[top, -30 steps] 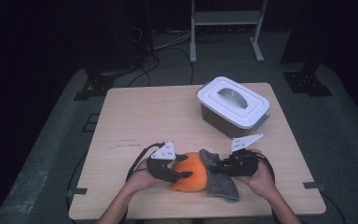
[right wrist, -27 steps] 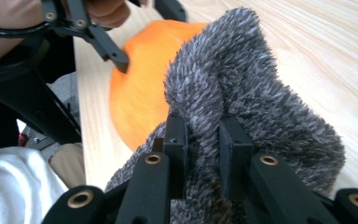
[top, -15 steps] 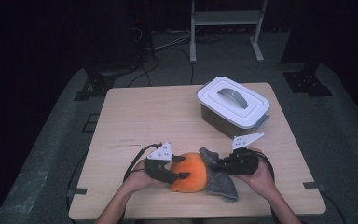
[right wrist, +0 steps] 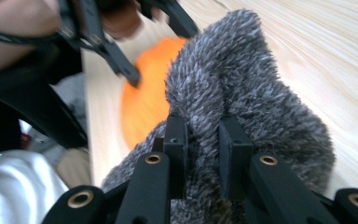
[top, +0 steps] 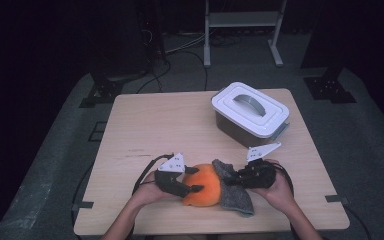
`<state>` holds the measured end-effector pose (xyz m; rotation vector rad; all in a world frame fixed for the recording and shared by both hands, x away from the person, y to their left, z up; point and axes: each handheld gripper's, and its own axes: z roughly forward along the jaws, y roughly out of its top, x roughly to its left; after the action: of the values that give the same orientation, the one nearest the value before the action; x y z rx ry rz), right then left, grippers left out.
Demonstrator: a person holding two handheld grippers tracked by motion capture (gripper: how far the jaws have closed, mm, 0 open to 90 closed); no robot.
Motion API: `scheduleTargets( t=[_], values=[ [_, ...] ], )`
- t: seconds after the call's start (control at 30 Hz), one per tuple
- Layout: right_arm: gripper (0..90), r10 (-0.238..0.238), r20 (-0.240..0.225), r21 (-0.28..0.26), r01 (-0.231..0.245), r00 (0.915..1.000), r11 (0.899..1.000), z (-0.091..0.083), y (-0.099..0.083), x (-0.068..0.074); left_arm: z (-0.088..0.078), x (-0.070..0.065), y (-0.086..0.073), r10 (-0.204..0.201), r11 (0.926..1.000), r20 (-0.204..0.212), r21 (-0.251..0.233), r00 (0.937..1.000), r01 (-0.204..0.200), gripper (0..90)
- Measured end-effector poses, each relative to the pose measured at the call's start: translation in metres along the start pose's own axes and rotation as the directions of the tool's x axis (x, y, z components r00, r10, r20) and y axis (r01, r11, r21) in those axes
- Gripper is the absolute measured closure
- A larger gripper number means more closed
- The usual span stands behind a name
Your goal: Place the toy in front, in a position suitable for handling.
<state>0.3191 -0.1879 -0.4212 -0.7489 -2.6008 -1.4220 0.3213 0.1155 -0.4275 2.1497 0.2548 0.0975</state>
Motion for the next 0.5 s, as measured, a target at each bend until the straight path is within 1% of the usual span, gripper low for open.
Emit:
scheduleTargets(
  t=[0.07, 0.13, 0.17, 0.23, 0.27, 0.33, 0.37, 0.47, 0.5],
  values=[
    [74.9, 0.013, 0.013, 0.012, -0.014, 0.9998, 1.0, -0.002, -0.004, -0.003, 0.0, 0.0, 0.0, -0.004, 1.0, -0.001, -0.002, 1.0, 0.004, 39.5],
    [75.0, 0.005, 0.029, 0.01, -0.006, 0.9996, 1.0, -0.004, -0.004, -0.003, 0.001, -0.001, 0.001, -0.002, 1.0, -0.005, 0.004, 1.0, 0.002, 39.4],
    [75.1, -0.002, 0.032, -0.003, 0.002, 0.9995, 1.0, -0.006, -0.002, 0.0, 0.001, -0.001, 0.002, 0.001, 1.0, -0.007, 0.005, 1.0, -0.001, 39.4],
    [75.1, -0.019, 0.017, -0.038, 0.02, 0.9997, 0.999, -0.007, 0.005, 0.006, 0.003, -0.003, 0.003, 0.009, 1.0, -0.009, 0.005, 0.9999, -0.009, 39.2],
    [75.1, -0.03, 0.01, -0.046, 0.031, 0.9995, 0.998, -0.006, 0.008, 0.009, 0.004, -0.004, 0.004, 0.012, 0.9999, -0.011, 0.003, 0.9999, -0.012, 39.1],
    [75.1, -0.051, 0.01, -0.038, 0.052, 0.9986, 0.998, -0.002, 0.011, 0.013, 0.004, -0.005, 0.005, 0.018, 0.9998, -0.012, 0.009, 0.9998, -0.018, 38.8],
    [75.1, -0.053, 0.006, -0.029, 0.054, 0.9986, 0.998, 0.001, 0.01, 0.013, 0.004, -0.005, 0.005, 0.02, 0.9998, -0.01, 0.009, 0.9997, -0.02, 38.6],
    [75.1, -0.025, -0.012, -0.023, 0.025, 0.9996, 0.999, 0.002, 0.006, 0.007, 0.004, -0.005, 0.005, 0.029, 0.9996, -0.005, 0.005, 0.9996, -0.029, 39.0],
    [75.2, -0.019, -0.011, -0.018, 0.019, 0.9998, 1.0, 0.001, 0.004, 0.005, 0.003, -0.005, 0.005, 0.029, 0.9996, -0.004, 0.005, 0.9996, -0.029, 39.7]
  ],
)
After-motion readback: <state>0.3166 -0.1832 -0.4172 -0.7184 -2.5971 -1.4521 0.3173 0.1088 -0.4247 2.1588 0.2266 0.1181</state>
